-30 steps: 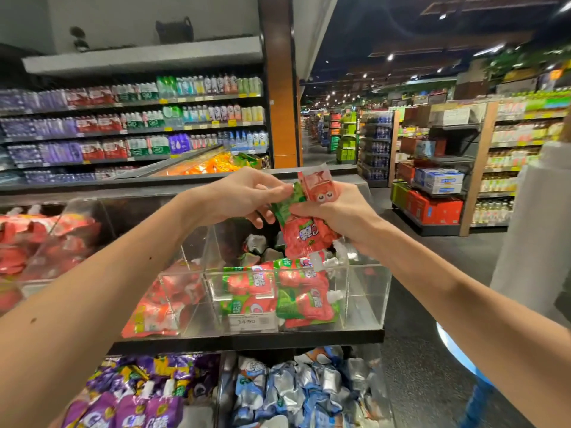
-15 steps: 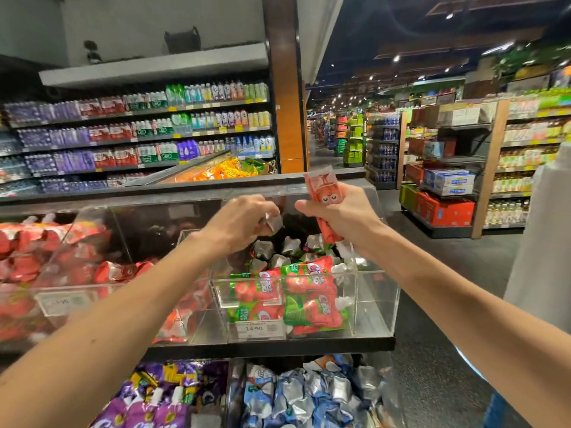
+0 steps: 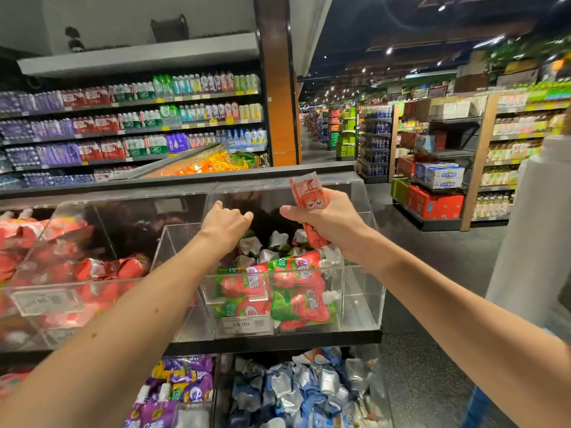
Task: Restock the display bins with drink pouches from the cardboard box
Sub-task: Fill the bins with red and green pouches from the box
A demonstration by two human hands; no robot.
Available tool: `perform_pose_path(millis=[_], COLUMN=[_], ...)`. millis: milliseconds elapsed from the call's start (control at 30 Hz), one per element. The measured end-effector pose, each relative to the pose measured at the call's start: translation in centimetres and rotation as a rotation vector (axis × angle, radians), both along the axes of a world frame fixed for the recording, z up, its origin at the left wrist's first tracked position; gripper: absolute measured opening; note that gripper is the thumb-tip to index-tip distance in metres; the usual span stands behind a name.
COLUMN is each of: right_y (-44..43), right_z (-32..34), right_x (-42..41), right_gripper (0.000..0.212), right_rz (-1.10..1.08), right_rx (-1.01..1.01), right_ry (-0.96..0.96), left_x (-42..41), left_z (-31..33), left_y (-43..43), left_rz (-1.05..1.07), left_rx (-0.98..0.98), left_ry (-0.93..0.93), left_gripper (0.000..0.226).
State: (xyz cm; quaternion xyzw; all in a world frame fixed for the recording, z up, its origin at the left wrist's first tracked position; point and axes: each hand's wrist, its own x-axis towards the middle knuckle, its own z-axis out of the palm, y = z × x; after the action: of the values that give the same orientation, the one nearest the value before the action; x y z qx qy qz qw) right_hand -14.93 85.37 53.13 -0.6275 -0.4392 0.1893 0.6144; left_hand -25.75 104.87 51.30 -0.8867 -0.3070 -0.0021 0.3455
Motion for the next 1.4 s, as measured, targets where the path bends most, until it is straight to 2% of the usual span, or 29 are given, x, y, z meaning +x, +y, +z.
perform_pose_path(millis=[133, 200, 333, 400, 500, 533, 567, 667, 767, 867, 933, 1000, 1067, 1167, 1267, 1333, 1400], right_y=[-0.4, -0.4, -0.5, -0.6, -0.5, -0.5, -0.3, 0.5, 1.5, 2.5, 2.7, 2.8, 2.8, 2.2, 1.9, 1.9, 2.2], right_z=[-0.1, -0.1, 0.0, 0.2, 0.7, 0.8, 0.8, 0.2, -0.7, -1.9, -3.4, -5.4, -7.3, -9.3, -10.8, -11.6, -12.0], right_x=[0.2, 0.3, 0.3, 0.2, 0.0, -0.3, -0.6, -1.9, -3.6, -6.5, -9.4, -12.2, -14.8, -18.7, -23.1, -26.4, -29.5], right_gripper=[0.043, 0.043, 0.051, 0.046, 0.037, 0.034, 0.041, 0.079, 0.09, 0.096, 0.095, 0.088, 0.079, 0.062, 0.054, 0.06, 0.059], right_rz=[0.005, 0.003, 0.022, 0.073, 0.183, 0.219, 0.252, 0.332, 0.374, 0.358, 0.333, 0.205, 0.076, -0.023, 0.073, 0.182, 0.194], right_rx=[-0.017, -0.02, -0.042, -0.054, -0.054, -0.064, -0.078, -0.104, -0.071, -0.044, 0.039, 0.235, 0.371, 0.411, 0.414, 0.354, 0.314], right_ry=[-0.013, -0.013, -0.031, -0.027, -0.102, -0.156, -0.22, -0.385, -0.538, -0.733, -0.863, -1.006, -1.059, -1.073, -1.05, -0.971, -0.907], left_x=[-0.3, -0.7, -2.6, -3.8, -5.7, -6.2, -6.6, -7.8, -9.7, -13.0, -15.4, -17.8, -20.2, -23.3, -26.4, -28.9, -31.2], left_z=[0.6, 1.0, 2.2, 3.0, 4.7, 5.2, 5.5, 5.5, 4.1, 2.1, 0.4, -1.3, -3.0, -4.6, -6.3, -7.7, -8.5], left_y=[0.0, 0.0, -1.5, -3.3, -7.1, -8.4, -9.6, -12.3, -12.8, -13.3, -14.0, -14.3, -14.1, -13.4, -13.2, -12.8, -12.0], left_rz=[-0.003, -0.034, -0.171, -0.246, -0.321, -0.327, -0.329, -0.323, -0.268, -0.165, -0.104, -0.037, 0.034, 0.096, 0.191, 0.184, 0.155], left_rx=[-0.062, -0.173, -0.524, -0.755, -1.216, -1.311, -1.352, -1.28, -1.113, -1.04, -1.044, -1.004, -1.005, -1.079, -1.185, -1.284, -1.335], left_ry=[0.046, -0.017, -0.376, -0.609, -0.945, -0.981, -0.967, -0.876, -0.924, -1.022, -1.166, -1.293, -1.472, -1.8, -2.023, -2.101, -2.121], left_gripper=[0.04, 0.033, 0.033, 0.032, 0.057, 0.065, 0.07, 0.06, 0.044, 0.026, 0.018, 0.009, 0.01, 0.019, 0.015, 0.018, 0.029])
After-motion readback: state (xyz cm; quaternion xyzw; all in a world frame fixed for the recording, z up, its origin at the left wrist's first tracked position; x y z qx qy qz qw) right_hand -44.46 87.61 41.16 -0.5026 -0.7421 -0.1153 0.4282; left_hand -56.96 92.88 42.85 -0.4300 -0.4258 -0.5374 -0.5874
